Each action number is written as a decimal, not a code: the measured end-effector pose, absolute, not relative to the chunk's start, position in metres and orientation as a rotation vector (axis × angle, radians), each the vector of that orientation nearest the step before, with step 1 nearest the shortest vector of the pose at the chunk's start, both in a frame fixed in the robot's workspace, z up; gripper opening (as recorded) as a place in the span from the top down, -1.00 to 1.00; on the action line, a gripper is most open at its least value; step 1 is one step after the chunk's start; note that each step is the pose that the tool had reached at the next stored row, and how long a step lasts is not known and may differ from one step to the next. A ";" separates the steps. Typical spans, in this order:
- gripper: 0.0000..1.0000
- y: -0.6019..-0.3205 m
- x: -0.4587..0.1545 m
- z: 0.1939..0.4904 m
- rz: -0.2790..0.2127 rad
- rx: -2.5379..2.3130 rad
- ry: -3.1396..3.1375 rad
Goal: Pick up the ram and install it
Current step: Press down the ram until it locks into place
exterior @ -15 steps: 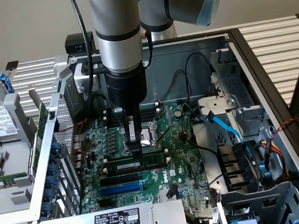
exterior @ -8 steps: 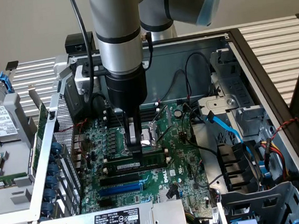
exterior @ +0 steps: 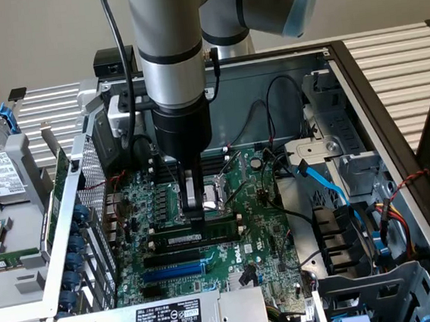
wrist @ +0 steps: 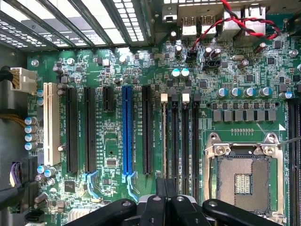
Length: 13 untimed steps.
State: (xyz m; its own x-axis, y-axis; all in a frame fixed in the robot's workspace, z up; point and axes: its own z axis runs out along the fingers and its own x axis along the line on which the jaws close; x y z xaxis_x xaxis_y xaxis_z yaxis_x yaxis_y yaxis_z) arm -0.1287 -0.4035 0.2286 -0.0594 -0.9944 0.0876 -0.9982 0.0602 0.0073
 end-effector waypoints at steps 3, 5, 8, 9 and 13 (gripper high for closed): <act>0.80 -0.405 -0.129 0.229 0.084 2.106 -2.236; 0.80 -0.405 -0.129 0.229 0.083 2.106 -2.237; 0.80 -0.405 -0.129 0.229 0.082 2.107 -2.237; 0.80 -0.405 -0.129 0.228 0.081 2.107 -2.238; 0.80 -0.405 -0.129 0.228 0.078 2.109 -2.239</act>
State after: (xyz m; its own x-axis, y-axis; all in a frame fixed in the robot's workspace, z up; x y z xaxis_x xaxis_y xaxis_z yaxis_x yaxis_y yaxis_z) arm -0.1287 -0.4049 0.2277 -0.0593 -0.9948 0.0823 -0.9982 0.0601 0.0076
